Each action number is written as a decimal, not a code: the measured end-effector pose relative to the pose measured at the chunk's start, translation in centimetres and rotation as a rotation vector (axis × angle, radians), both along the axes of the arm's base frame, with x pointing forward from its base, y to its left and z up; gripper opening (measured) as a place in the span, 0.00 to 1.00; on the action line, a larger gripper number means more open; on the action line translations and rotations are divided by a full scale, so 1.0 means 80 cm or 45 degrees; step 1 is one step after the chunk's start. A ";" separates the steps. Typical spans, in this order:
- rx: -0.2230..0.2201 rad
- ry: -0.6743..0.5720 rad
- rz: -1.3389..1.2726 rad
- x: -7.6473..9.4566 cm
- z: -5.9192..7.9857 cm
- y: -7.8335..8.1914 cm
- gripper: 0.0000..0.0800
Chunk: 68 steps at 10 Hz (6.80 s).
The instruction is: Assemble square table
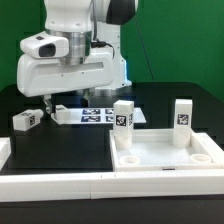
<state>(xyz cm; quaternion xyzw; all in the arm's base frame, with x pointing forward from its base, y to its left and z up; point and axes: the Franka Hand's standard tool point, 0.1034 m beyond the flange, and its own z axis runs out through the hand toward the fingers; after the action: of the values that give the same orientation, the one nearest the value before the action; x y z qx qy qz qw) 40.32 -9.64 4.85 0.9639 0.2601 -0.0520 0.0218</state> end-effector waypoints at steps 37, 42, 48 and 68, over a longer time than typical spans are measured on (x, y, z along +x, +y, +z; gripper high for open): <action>-0.293 0.943 -0.009 -0.073 -0.020 0.000 0.81; -0.292 0.930 -0.037 -0.065 -0.023 -0.018 0.81; -0.430 0.966 -0.241 -0.093 -0.050 -0.019 0.81; -0.305 0.895 -0.194 -0.025 0.084 0.003 0.36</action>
Offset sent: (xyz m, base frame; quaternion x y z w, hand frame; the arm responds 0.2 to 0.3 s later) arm 0.0000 0.0000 0.0000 0.0000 0.0000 0.0000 1.0000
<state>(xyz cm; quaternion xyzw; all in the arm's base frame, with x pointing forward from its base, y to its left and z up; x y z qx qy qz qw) 38.31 -9.40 11.57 0.8944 0.1712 -0.4112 0.0399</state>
